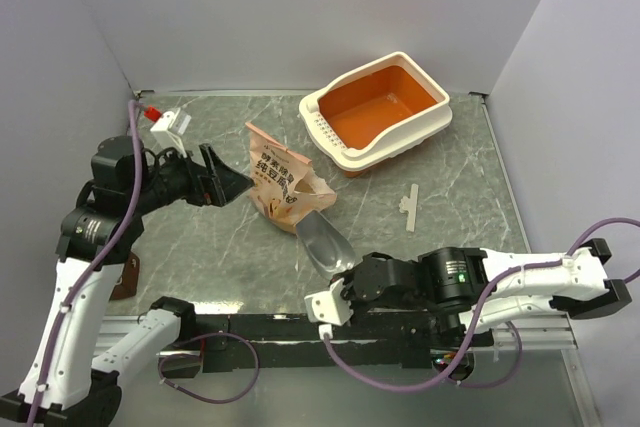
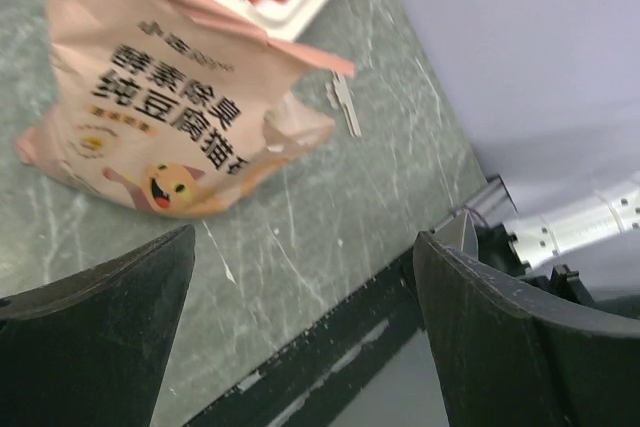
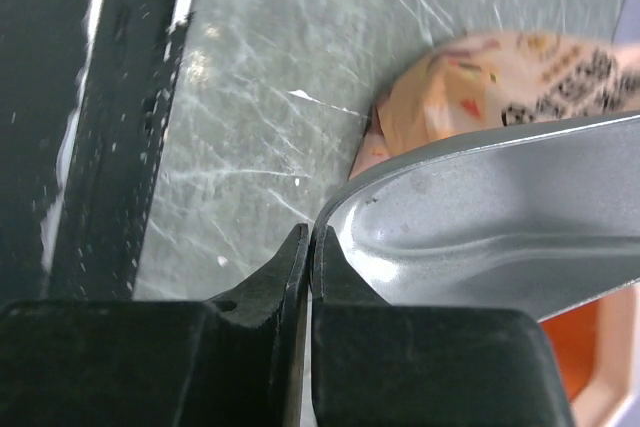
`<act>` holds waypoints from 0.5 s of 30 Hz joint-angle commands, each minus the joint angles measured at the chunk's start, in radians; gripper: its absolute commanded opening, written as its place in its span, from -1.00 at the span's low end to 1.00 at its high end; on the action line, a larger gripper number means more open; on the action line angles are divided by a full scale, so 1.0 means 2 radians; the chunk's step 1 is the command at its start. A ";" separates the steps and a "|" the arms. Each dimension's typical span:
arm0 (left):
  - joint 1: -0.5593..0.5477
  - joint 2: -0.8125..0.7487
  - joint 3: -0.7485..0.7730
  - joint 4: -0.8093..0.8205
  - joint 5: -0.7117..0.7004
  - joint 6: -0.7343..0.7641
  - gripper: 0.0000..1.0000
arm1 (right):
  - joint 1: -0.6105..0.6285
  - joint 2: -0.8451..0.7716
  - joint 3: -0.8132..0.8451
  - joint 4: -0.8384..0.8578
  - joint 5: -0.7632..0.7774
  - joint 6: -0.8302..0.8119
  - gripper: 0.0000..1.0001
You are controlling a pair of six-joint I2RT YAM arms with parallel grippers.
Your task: Fill the litter box with clean litter
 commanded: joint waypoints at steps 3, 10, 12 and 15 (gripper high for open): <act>-0.001 0.000 -0.033 -0.007 0.105 0.005 0.86 | 0.014 0.039 0.062 -0.067 -0.049 -0.103 -1.00; -0.001 -0.013 -0.056 -0.019 0.158 0.004 0.82 | 0.018 0.088 0.087 -0.075 -0.041 -0.138 -1.00; -0.001 -0.018 -0.067 -0.018 0.167 -0.002 0.82 | 0.018 0.098 0.092 -0.072 -0.038 -0.145 -1.00; -0.001 -0.031 -0.085 -0.010 0.182 -0.012 0.78 | 0.018 0.112 0.105 -0.065 -0.035 -0.159 -1.00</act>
